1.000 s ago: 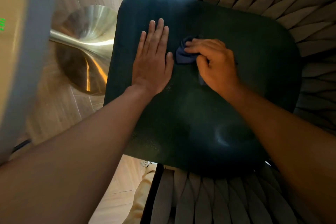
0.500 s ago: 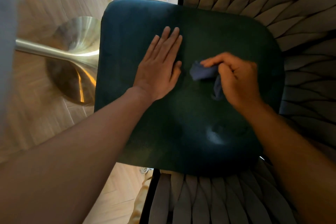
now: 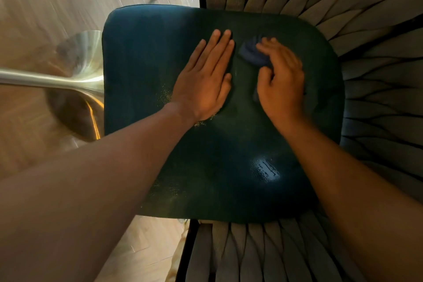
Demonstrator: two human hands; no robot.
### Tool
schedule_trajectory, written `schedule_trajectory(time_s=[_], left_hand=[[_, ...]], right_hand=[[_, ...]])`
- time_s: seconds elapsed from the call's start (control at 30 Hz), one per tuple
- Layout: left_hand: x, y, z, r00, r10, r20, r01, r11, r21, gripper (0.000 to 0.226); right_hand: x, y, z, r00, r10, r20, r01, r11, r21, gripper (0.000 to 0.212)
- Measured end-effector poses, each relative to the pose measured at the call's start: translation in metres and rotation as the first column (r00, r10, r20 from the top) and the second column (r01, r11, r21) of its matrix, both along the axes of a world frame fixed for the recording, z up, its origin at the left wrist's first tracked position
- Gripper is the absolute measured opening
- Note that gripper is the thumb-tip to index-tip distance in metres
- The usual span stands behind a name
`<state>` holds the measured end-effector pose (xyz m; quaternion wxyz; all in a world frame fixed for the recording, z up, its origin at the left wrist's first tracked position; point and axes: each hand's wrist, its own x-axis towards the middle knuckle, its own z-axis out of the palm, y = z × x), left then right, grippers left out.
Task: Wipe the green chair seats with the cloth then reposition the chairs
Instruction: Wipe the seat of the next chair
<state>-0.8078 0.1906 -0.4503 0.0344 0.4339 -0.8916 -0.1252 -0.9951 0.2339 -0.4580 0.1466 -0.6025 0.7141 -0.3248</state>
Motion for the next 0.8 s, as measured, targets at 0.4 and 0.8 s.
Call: schedule_trajectory(time_s=[0.4, 0.8], left_hand=[[0.0, 0.0, 0.007, 1.0, -0.006, 0.01, 0.006, 0.999, 0.04, 0.064], [-0.061, -0.011, 0.009, 0.98, -0.191, -0.061, 0.192, 0.981, 0.007, 0.064]], right_hand=[[-0.006, 0.049, 0.013, 0.935, 0.268, 0.234, -0.286, 0.957, 0.044, 0.031], [-0.067, 0.033, 0.016, 0.987, -0.151, 0.06, 0.15, 0.988, 0.027, 0.055]])
